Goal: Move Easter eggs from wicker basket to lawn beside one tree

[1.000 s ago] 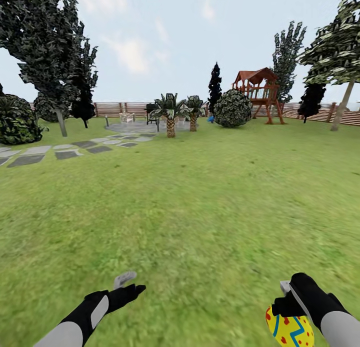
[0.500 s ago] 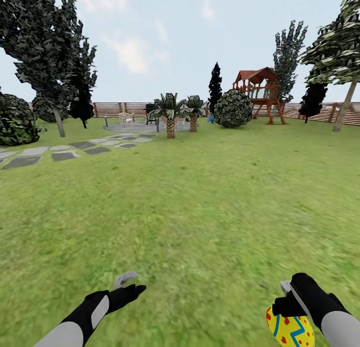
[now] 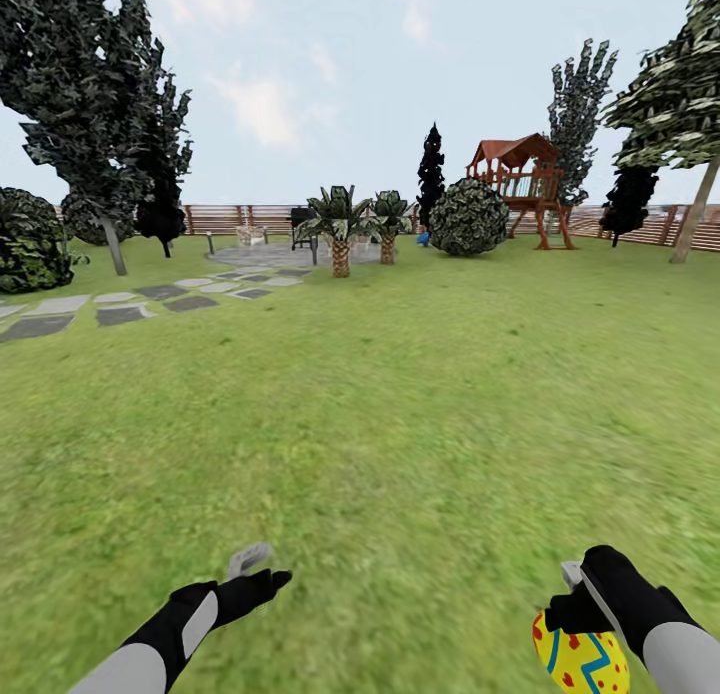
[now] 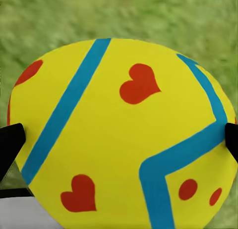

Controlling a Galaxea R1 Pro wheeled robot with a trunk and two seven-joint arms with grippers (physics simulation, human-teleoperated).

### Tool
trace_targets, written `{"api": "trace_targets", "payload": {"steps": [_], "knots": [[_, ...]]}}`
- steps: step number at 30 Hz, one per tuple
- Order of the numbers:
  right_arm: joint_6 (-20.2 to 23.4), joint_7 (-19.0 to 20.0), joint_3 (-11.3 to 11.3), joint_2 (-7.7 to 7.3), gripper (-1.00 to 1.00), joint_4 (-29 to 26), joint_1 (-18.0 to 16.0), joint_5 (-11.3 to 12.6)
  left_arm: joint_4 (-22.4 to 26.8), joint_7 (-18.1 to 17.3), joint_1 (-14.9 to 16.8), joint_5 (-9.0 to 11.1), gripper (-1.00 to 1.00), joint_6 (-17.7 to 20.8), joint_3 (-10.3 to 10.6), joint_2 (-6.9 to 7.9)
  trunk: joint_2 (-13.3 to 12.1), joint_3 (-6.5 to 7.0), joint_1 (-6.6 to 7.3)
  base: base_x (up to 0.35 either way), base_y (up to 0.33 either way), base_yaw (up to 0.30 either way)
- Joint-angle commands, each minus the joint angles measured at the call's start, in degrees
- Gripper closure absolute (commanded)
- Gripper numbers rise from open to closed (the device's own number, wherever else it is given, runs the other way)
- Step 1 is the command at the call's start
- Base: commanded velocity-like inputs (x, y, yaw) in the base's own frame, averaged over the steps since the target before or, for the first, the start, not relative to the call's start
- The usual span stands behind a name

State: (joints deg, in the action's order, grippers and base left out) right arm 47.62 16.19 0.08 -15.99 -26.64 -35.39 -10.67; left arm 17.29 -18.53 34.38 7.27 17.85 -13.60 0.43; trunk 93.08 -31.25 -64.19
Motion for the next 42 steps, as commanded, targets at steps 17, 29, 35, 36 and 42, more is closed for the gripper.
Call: {"api": "trace_targets", "payload": {"steps": [17, 29, 35, 36, 42], "knots": [[0.10, 0.68, 0.00, -0.28, 1.00, -0.26, -0.02, -0.32, 0.03, -0.11, 0.02, 0.55, -1.00, 0.60, -0.11, -0.08, 0.03, -0.06, -0.03, 0.341, 0.000, 0.000], [0.11, 0.68, -0.08, -0.45, 1.00, -0.35, -0.03, -0.24, -0.06, -0.11, 0.04, 0.52, -1.00, 0.54, -0.11, -0.17, 0.03, -0.06, -0.03, 0.341, 0.000, 0.000], [0.18, 0.68, -0.08, -0.53, 1.00, -0.43, -0.03, -0.23, -0.06, -0.11, 0.03, 0.52, -1.00, 0.57, -0.11, -0.17, 0.03, -0.06, -0.03, 0.341, 0.000, 0.000], [0.18, 0.68, -0.08, -0.53, 1.00, -0.43, -0.03, -0.23, -0.06, -0.11, 0.03, 0.51, -1.00, 0.56, -0.11, -0.17, 0.03, -0.06, -0.03, 0.341, 0.000, 0.000], [0.19, 0.68, -0.15, -0.61, 1.00, -0.43, -0.02, -0.28, -0.06, -0.11, -0.01, 0.48, -1.00, 0.56, -0.11, -0.17, 0.03, -0.06, -0.03, 0.341, 0.000, 0.000]]}}
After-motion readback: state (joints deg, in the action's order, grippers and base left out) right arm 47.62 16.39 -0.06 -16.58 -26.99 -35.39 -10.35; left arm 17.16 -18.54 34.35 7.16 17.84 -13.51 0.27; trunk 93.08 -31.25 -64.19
